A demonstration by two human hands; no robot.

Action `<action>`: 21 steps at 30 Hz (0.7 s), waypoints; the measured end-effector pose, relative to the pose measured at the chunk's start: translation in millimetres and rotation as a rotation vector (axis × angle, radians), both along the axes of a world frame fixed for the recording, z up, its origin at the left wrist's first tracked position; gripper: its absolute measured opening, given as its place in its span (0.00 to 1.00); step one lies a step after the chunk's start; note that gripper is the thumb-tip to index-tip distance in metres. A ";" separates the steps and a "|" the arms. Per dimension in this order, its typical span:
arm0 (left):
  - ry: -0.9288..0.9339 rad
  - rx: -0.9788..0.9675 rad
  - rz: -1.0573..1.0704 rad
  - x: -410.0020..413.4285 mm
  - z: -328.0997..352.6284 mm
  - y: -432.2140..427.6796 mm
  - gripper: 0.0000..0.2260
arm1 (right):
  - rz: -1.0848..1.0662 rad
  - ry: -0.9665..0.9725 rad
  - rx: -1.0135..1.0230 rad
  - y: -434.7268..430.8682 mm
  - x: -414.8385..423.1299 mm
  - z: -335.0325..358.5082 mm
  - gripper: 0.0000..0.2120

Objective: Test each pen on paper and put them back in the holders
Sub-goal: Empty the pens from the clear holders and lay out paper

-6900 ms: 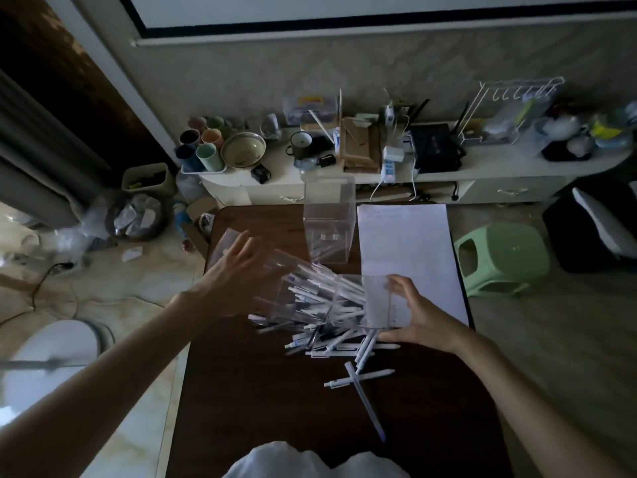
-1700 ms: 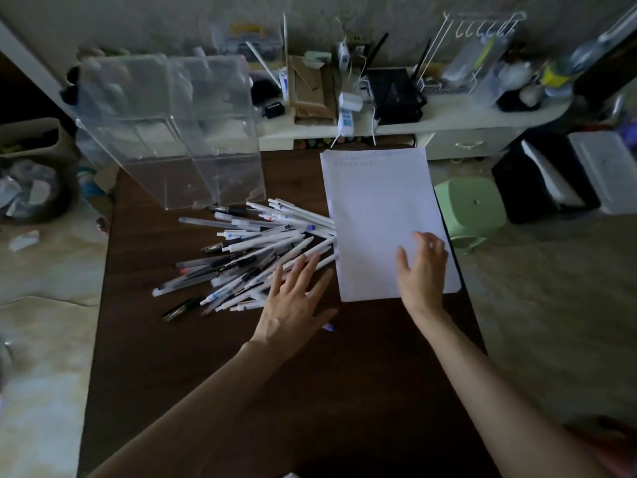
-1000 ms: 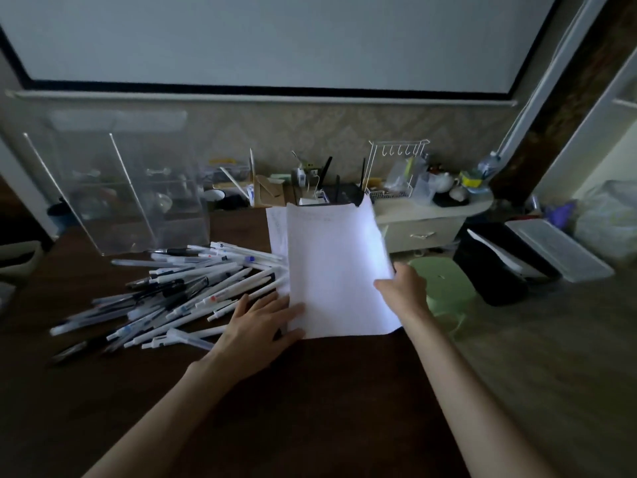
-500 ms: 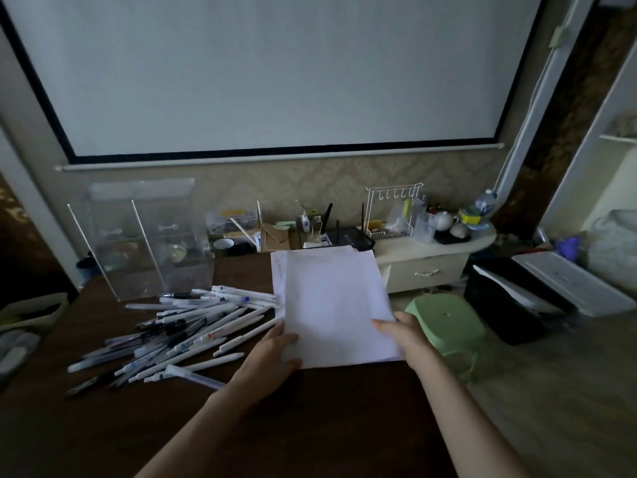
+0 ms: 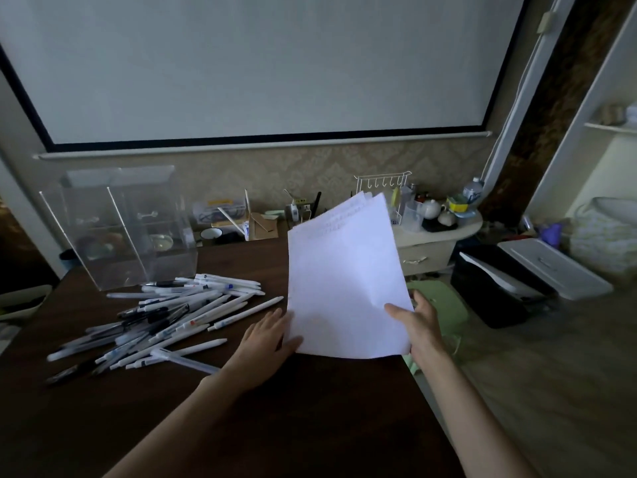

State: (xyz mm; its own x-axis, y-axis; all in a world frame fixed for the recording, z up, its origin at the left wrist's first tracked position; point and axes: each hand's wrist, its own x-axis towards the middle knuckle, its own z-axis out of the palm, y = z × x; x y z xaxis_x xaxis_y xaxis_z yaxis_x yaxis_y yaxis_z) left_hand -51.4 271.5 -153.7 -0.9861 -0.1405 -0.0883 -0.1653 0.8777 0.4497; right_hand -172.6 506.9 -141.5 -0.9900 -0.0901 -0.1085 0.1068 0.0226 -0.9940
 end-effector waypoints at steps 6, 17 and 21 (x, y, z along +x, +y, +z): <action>0.173 0.771 0.251 -3.7 29.9 1.1 0.40 | 0.046 0.036 -0.256 7.8 23.0 28.0 0.13; 0.628 0.988 0.169 42.2 73.2 2.3 0.06 | 0.253 0.180 -0.057 -6.5 75.9 44.9 0.22; 0.632 0.997 0.129 64.1 71.7 12.5 0.08 | 0.121 0.201 0.033 -13.1 96.3 42.3 0.27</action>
